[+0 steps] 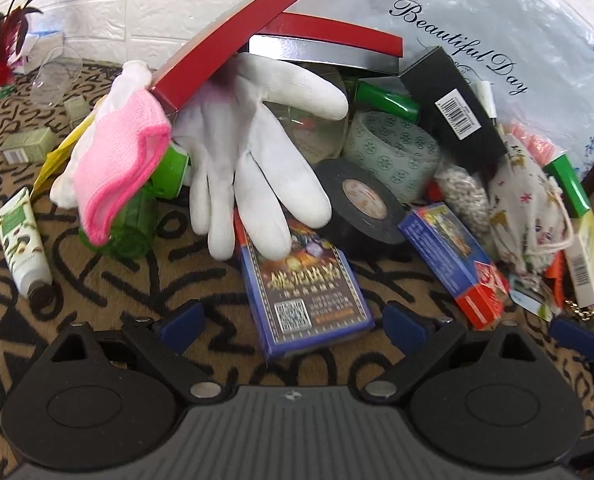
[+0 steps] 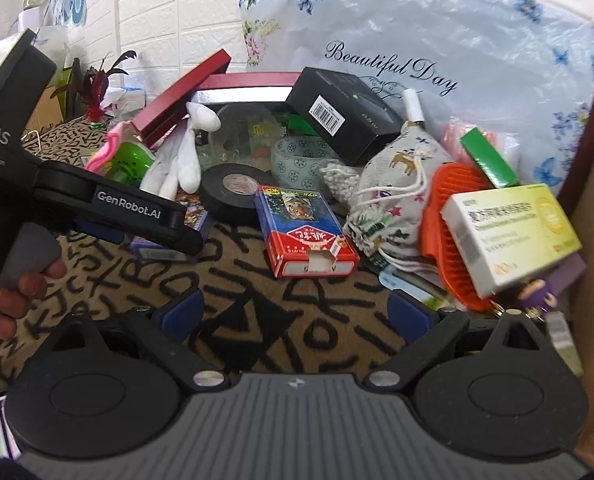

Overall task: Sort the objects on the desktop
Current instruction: 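Grasp the blue playing-card box with the left gripper while the right grasps the red tiger card box, then lift both card boxes and carry them over the cardboard box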

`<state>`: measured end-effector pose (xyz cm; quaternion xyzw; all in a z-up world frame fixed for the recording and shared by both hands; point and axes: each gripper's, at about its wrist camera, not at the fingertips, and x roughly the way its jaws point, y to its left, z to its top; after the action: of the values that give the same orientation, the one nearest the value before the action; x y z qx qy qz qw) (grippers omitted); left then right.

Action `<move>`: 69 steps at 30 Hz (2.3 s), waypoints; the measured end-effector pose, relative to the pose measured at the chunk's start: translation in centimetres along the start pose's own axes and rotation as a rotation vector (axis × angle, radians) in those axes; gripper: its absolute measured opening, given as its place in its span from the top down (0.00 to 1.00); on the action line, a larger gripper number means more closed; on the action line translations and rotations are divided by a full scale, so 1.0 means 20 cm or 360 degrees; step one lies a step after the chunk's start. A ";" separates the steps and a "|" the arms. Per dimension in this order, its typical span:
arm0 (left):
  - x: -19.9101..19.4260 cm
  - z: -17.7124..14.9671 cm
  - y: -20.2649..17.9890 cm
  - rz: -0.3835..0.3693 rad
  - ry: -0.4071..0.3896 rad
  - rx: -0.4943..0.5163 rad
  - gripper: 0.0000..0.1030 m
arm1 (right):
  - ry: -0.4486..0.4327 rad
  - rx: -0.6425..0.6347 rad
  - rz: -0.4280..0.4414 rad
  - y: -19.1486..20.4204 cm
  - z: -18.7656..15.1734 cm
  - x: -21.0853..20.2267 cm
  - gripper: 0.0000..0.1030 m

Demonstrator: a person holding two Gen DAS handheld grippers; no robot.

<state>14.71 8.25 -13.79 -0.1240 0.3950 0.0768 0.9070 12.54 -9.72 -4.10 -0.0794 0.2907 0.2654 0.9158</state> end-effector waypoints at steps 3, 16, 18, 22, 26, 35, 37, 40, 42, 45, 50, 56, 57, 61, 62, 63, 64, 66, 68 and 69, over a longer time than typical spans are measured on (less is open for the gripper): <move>0.02 0.01 -0.01 0.0027 -0.0021 0.0031 0.04 | -0.0001 0.0030 0.0012 -0.03 0.01 0.08 0.07; 0.00 -0.02 -0.01 0.0036 -0.0093 0.0137 0.36 | -0.0031 0.0079 0.0082 -0.06 0.03 0.17 0.41; -0.01 -0.03 -0.01 0.0029 -0.0082 0.0143 0.36 | -0.0035 0.0051 0.0087 -0.04 0.02 0.14 0.41; -0.05 -0.08 -0.01 0.0010 -0.0058 0.0165 0.37 | -0.0002 -0.0007 0.0060 -0.01 -0.01 0.04 0.41; -0.12 -0.15 -0.01 -0.0016 -0.0038 0.0193 0.37 | 0.0027 -0.0039 0.0036 0.01 -0.08 -0.09 0.41; -0.28 -0.34 -0.01 -0.0157 0.0032 0.0349 0.37 | 0.0150 -0.0044 0.0014 0.05 -0.30 -0.39 0.41; -0.30 -0.36 -0.01 -0.0159 0.0036 0.0353 0.37 | 0.0180 -0.0043 0.0021 0.07 -0.33 -0.43 0.41; -0.29 -0.36 -0.02 -0.0135 0.0047 0.0349 0.36 | 0.0194 -0.0095 0.0025 0.10 -0.35 -0.44 0.37; -0.29 -0.35 -0.04 -0.0112 0.0056 0.0367 0.32 | 0.0185 -0.0122 -0.0002 0.12 -0.34 -0.43 0.28; -0.27 -0.35 -0.05 -0.0099 0.0057 0.0388 0.25 | 0.0166 -0.0173 0.0004 0.13 -0.32 -0.41 0.25; -0.24 -0.33 -0.07 -0.0081 0.0053 0.0428 0.20 | 0.0144 -0.0217 0.0000 0.13 -0.28 -0.35 0.25; -0.22 -0.32 -0.09 -0.0071 0.0046 0.0444 0.17 | 0.0157 -0.0201 0.0022 0.15 -0.27 -0.27 0.27; -0.21 -0.32 -0.09 -0.0070 0.0040 0.0446 0.16 | 0.0153 -0.0186 0.0033 0.15 -0.27 -0.27 0.29; -0.19 -0.31 -0.10 -0.0074 0.0021 0.0461 0.21 | 0.0146 -0.0175 0.0064 0.15 -0.28 -0.29 0.43; -0.19 -0.31 -0.11 -0.0085 0.0013 0.0471 0.25 | 0.0149 -0.0169 0.0064 0.15 -0.29 -0.29 0.43; -0.20 -0.31 -0.11 -0.0079 0.0004 0.0480 0.34 | 0.0151 -0.0161 0.0064 0.15 -0.29 -0.30 0.43; -0.21 -0.31 -0.12 -0.0078 -0.0005 0.0484 0.39 | 0.0150 -0.0153 0.0064 0.14 -0.29 -0.31 0.43; -0.21 -0.32 -0.13 -0.0079 -0.0002 0.0504 0.39 | 0.0149 -0.0132 0.0065 0.14 -0.31 -0.33 0.43; -0.23 -0.33 -0.15 -0.0072 0.0002 0.0516 0.40 | 0.0150 -0.0113 0.0066 0.13 -0.33 -0.36 0.43; -0.24 -0.33 -0.15 -0.0081 0.0013 0.0514 0.40 | 0.0149 -0.0103 0.0066 0.12 -0.34 -0.38 0.43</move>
<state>7.55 3.24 -14.21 0.0131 0.4027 -0.0113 0.9152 2.65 -13.04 -5.19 -0.1153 0.3260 0.2897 0.8925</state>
